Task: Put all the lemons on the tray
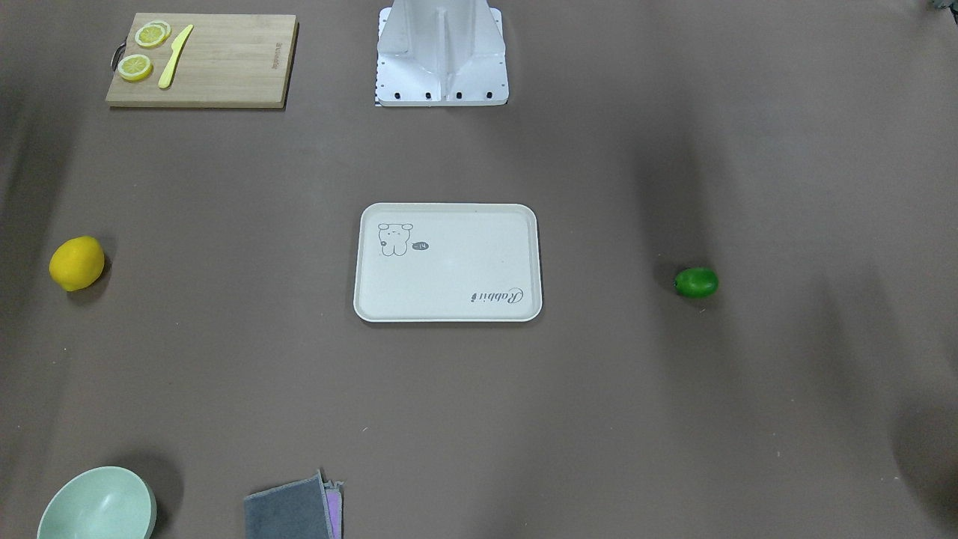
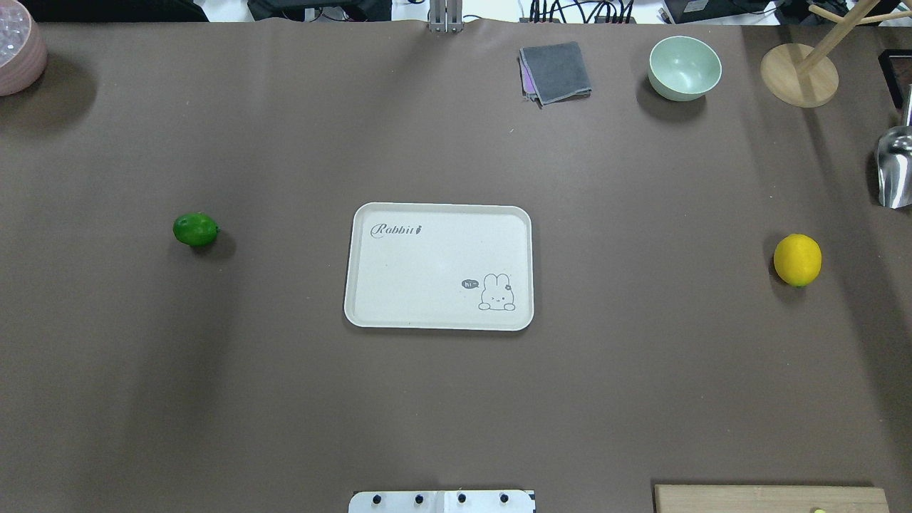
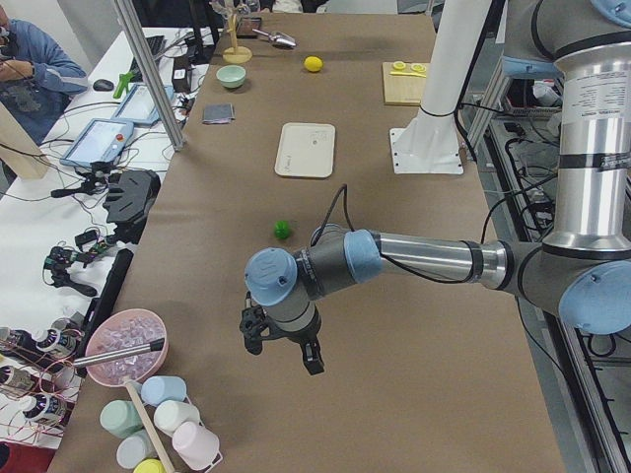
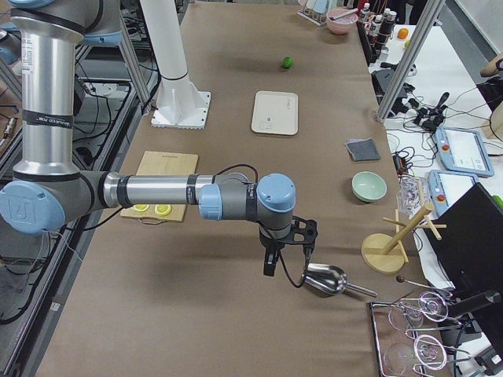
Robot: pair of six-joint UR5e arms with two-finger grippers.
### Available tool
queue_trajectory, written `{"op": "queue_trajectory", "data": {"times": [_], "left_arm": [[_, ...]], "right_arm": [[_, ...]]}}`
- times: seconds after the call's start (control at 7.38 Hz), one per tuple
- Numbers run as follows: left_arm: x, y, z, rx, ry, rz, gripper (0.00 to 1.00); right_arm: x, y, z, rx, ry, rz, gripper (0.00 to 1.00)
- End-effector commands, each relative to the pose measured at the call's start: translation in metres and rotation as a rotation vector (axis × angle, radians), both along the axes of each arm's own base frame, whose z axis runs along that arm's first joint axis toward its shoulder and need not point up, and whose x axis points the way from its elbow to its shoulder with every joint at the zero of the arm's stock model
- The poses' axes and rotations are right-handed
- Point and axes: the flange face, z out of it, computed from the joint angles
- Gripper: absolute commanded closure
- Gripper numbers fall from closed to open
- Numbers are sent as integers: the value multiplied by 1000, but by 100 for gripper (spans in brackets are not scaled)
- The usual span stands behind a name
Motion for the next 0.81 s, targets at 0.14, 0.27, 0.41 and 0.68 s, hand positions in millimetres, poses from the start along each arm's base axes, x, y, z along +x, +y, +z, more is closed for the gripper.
{"op": "queue_trajectory", "data": {"times": [0.14, 0.27, 0.41, 0.68], "left_arm": [[93, -29, -54, 7, -21, -19, 2], [119, -35, -60, 45, 5, 5, 2], [163, -42, -84, 32, 10, -2, 2], [215, -80, -133, 4, 19, -66, 2]], "right_arm": [[-36, -16, -20, 26, -57, 12, 0], [-66, -22, -31, 27, -99, 39, 0], [-95, -24, -41, 22, -139, 42, 0], [-143, -35, -69, -2, -189, 47, 0]]}}
